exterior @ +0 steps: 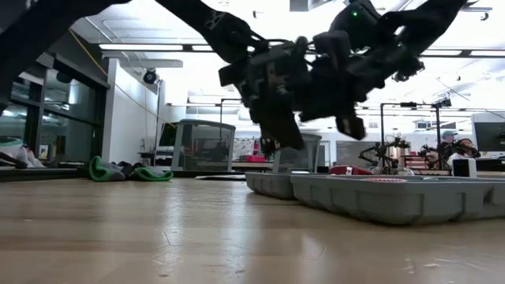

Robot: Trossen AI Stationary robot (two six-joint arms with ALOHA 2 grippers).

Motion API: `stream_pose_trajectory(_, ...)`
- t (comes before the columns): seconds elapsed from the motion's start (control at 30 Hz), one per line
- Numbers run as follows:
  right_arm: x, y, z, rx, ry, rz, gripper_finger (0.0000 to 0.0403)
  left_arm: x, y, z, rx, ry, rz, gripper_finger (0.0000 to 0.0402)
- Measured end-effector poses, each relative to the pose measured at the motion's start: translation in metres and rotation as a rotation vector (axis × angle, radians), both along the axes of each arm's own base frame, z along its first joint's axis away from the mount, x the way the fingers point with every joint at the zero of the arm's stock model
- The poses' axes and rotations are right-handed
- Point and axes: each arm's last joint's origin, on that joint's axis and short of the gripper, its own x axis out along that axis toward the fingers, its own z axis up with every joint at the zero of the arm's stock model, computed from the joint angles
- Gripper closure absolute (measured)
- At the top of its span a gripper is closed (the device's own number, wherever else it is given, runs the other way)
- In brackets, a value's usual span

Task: Prefit tool cases
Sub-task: Put the tape measure into the gray prefit tool case

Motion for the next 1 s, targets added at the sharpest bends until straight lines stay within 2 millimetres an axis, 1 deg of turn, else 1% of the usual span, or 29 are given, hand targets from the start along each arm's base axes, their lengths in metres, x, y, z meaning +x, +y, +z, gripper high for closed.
stream_pose_trajectory(0.07,0.008,0.000,-0.002,0.025,-0.053,0.013,0.0403,-0.008,0.004,0.004,0.001,-0.021,0.016,0.0401)
stream_pose_trajectory(0.13,0.013,0.000,-0.007,0.051,-0.067,0.020,0.0403,-0.022,0.007,0.004,-0.015,-0.041,0.069,0.0401)
stream_pose_trajectory(0.23,0.020,0.003,-0.012,0.073,-0.109,0.040,0.0403,-0.050,0.010,0.008,-0.050,-0.122,0.176,0.0401)
stream_pose_trajectory(0.33,0.027,0.006,-0.012,0.079,-0.180,0.050,0.0403,-0.080,0.009,0.011,-0.096,-0.214,0.306,0.0401)
stream_pose_trajectory(0.4,0.031,0.009,-0.012,0.075,-0.219,0.057,0.0403,-0.098,0.007,0.006,-0.098,-0.221,0.405,0.0402)
stream_pose_trajectory(0.47,0.034,0.011,-0.013,0.066,-0.232,0.049,0.0403,-0.112,0.005,0.001,-0.108,-0.218,0.476,0.0401)
stream_pose_trajectory(0.53,0.033,0.014,-0.018,0.075,-0.246,0.038,0.0403,-0.118,0.002,0.000,-0.132,-0.227,0.507,0.0401)
stream_pose_trajectory(0.6,0.027,0.017,-0.025,0.101,-0.263,0.010,0.0403,-0.123,-0.002,-0.006,-0.144,-0.196,0.517,0.0401)
stream_pose_trajectory(0.67,0.019,0.020,-0.033,0.131,-0.265,-0.029,0.0403,-0.124,-0.006,-0.010,-0.141,-0.175,0.514,0.0402)
stream_pose_trajectory(0.77,0.007,0.024,-0.044,0.180,-0.255,-0.060,0.0403,-0.122,-0.011,-0.008,-0.125,-0.190,0.512,0.0401)
stream_pose_trajectory(0.87,0.005,0.027,-0.042,0.191,-0.295,-0.058,0.0403,-0.121,-0.013,-0.008,-0.123,-0.190,0.508,0.0401)
stream_pose_trajectory(1.0,0.013,0.030,-0.034,0.148,-0.334,-0.033,0.0403,-0.121,-0.014,-0.008,-0.118,-0.193,0.512,0.0401)
